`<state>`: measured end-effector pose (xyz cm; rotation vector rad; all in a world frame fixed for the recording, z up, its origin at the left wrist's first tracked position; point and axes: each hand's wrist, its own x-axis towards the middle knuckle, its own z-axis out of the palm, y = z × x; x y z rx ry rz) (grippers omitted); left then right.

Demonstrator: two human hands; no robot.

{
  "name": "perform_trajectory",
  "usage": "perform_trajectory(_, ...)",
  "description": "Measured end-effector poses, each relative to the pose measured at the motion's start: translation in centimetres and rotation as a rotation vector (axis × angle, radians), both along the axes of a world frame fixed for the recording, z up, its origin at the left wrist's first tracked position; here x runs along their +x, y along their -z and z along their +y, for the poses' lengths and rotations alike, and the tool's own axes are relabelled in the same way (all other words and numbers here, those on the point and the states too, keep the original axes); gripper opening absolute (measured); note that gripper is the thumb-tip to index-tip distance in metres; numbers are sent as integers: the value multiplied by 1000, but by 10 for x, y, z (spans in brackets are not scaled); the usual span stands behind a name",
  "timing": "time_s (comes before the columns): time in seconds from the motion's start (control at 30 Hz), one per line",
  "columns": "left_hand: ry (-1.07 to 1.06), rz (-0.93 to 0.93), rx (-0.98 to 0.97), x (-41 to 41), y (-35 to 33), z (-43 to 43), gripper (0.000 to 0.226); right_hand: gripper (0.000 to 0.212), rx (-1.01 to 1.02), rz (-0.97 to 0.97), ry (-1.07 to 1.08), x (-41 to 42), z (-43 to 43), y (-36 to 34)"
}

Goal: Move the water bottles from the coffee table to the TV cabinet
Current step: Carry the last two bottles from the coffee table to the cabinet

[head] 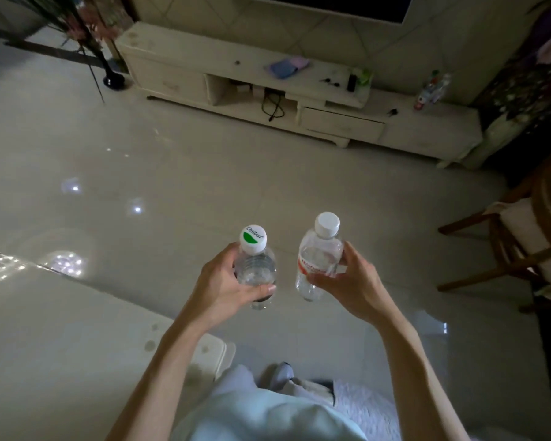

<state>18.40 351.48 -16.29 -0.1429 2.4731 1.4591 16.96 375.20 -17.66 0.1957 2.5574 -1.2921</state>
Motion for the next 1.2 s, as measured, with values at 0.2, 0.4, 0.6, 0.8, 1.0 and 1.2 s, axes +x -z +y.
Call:
perform_trajectory(0.2, 81, -14, 8, -42, 5, 19, 66, 46, 16, -18, 65, -17, 17, 7)
perform_trajectory(0.4, 181, -28, -1, -108, 20, 29, 65, 47, 22, -60, 145, -56, 23, 14)
perform_trajectory(0.6, 305, -16, 11, -199, 23, 34, 61, 46, 64, -96, 206, -126, 17, 6)
perform_trajectory(0.8, 414, 19, -15, -276, 14, 37, 63, 50, 73, -85, 274, -186, 13, 0)
perform_trajectory(1.0, 475, 23, -54, -326, 13, 54, 63, 54, 48, -86, 365, -217, 27, 0)
perform_trajectory(1.2, 567, -27, -61, -368, 13, 104, 61, 52, 18, -89, 473, -244, 69, 1)
